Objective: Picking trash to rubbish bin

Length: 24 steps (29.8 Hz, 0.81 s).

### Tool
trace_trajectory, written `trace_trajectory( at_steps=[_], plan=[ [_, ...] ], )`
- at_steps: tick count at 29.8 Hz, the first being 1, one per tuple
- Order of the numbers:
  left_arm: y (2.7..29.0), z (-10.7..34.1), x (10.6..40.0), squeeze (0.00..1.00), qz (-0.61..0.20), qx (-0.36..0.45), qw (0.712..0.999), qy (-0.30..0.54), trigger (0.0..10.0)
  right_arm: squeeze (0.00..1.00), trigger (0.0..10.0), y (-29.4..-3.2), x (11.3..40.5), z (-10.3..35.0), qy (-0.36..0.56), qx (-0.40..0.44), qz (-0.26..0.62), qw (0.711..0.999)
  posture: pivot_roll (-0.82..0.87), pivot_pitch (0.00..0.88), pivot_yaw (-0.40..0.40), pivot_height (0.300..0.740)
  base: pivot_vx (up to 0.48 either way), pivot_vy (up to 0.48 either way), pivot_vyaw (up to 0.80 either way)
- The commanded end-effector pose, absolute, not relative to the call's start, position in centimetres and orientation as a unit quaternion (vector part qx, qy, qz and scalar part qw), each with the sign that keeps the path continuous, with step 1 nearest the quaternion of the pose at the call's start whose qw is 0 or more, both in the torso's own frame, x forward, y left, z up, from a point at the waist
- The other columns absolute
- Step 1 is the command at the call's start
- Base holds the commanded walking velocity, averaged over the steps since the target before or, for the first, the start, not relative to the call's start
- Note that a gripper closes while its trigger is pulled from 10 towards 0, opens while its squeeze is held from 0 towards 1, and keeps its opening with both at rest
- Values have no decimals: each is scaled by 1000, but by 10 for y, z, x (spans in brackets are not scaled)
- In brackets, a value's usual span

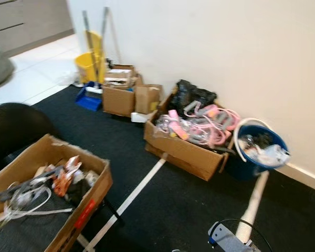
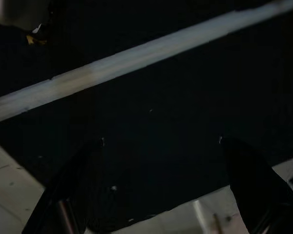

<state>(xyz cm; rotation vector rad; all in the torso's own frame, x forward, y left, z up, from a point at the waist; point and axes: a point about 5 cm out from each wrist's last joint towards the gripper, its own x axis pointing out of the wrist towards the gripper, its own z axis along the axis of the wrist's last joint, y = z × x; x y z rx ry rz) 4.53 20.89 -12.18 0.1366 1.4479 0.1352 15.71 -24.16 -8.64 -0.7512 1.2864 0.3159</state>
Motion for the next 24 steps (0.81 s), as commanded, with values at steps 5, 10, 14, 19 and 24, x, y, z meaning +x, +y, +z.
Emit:
trace_trajectory(
  at_steps=[5, 10, 14, 19, 24],
  plan=[
    [204, -116, 84, 0, 37, 79, 794, 601, 10000, 0, 10000, -232, 153, -90, 584, -344, 157, 718, 13, 21, -16, 740, 0, 0, -800],
    [202, -117, 83, 0, 31, 73, 795, 601, 10000, 0, 10000, -227, 152, -92, 584, -341, 159, 719, 16, 23, -9, 740, 0, 0, -800],
    [201, -117, 82, 0, 28, 73, 795, 602, 10000, 0, 10000, -226, 151, -93, 585, -338, 159, 720, 19, 24, -4, 740, 0, 0, -800],
    [202, -117, 80, 0, 25, 77, 794, 603, 10000, 0, 10000, -231, 148, -92, 589, -339, 157, 717, 24, 29, 1, 740, 0, 0, -800],
    [202, -117, 79, 0, 23, 76, 794, 602, 10000, 0, 10000, -235, 147, -92, 592, -340, 155, 714, 25, 33, 2, 740, 0, 0, -800]
  ],
)
